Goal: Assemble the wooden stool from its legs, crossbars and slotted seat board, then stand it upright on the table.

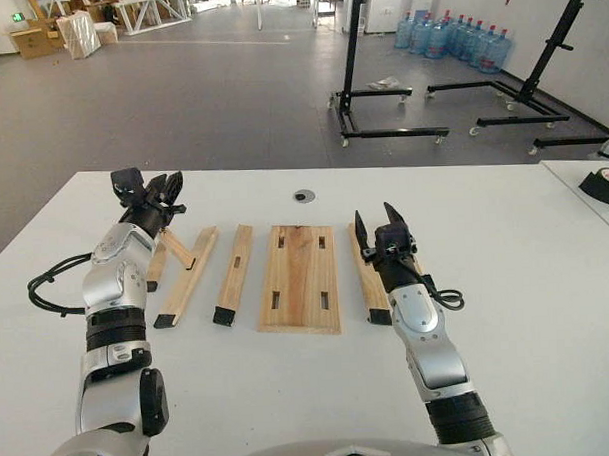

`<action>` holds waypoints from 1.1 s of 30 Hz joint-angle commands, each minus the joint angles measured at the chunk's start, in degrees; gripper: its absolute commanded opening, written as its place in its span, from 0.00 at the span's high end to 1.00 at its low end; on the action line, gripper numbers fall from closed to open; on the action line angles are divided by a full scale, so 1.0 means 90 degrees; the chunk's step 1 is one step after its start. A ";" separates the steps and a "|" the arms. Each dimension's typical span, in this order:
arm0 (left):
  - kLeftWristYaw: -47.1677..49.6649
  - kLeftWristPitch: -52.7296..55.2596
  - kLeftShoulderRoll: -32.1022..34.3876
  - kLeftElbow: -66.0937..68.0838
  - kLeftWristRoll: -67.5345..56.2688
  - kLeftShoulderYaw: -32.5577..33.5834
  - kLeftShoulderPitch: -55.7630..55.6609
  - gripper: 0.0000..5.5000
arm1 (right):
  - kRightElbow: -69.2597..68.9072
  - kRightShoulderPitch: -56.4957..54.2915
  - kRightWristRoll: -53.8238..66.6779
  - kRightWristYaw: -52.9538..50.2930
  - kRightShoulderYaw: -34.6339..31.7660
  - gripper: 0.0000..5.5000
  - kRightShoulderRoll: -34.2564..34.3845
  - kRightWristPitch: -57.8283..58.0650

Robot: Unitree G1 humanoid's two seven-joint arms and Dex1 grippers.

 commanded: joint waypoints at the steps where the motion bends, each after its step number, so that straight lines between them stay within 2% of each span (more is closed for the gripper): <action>1: -0.0020 0.0239 -0.0240 0.0003 -0.0197 -0.0034 0.0013 0.68 | -0.0040 0.0138 -0.0026 -0.0029 0.0061 0.51 0.0057 -0.0020; 7: 0.0388 0.0605 -0.0285 -0.1570 -0.0451 -0.0050 -0.0134 0.68 | -0.0015 0.0046 0.0015 -0.0053 -0.0033 0.51 0.0057 -0.0002; 11: 0.0560 0.0941 -0.0001 -0.2772 -0.0491 0.0027 0.0124 0.68 | -0.0049 0.0055 0.0027 -0.0043 -0.0101 0.51 0.0018 0.0008; 13: 0.0328 0.1206 0.0174 -0.3634 -0.0733 0.0013 0.0543 0.68 | -0.0096 0.0099 0.0022 -0.0044 -0.0121 0.51 0.0013 0.0020; 16: -0.0094 0.1646 0.0261 -0.4952 -0.1175 -0.0183 0.1998 0.68 | -0.0206 0.0222 0.0005 -0.0057 -0.0166 0.51 -0.0021 0.0045; 19: -0.0061 0.1685 -0.0016 -0.5634 -0.1282 -0.0264 0.3446 0.68 | -0.0350 0.0303 0.0003 -0.0135 -0.0219 0.51 0.0009 0.0045; 21: 0.0158 0.1344 -0.0288 -0.5707 -0.1005 -0.0267 0.4023 0.68 | -0.0468 0.0409 0.0011 -0.0130 -0.0221 0.51 0.0013 0.0111; 24: 0.0660 0.1125 -0.0441 -0.5367 -0.0336 -0.0402 0.4395 0.62 | -0.0567 0.0557 -0.0016 -0.0124 -0.0199 0.51 0.0025 0.0167; 33: 0.0794 0.1756 0.0227 -0.3992 0.0912 -0.1138 0.4058 0.35 | -0.0506 0.0460 -0.0110 -0.0174 -0.0039 0.51 0.0187 0.0184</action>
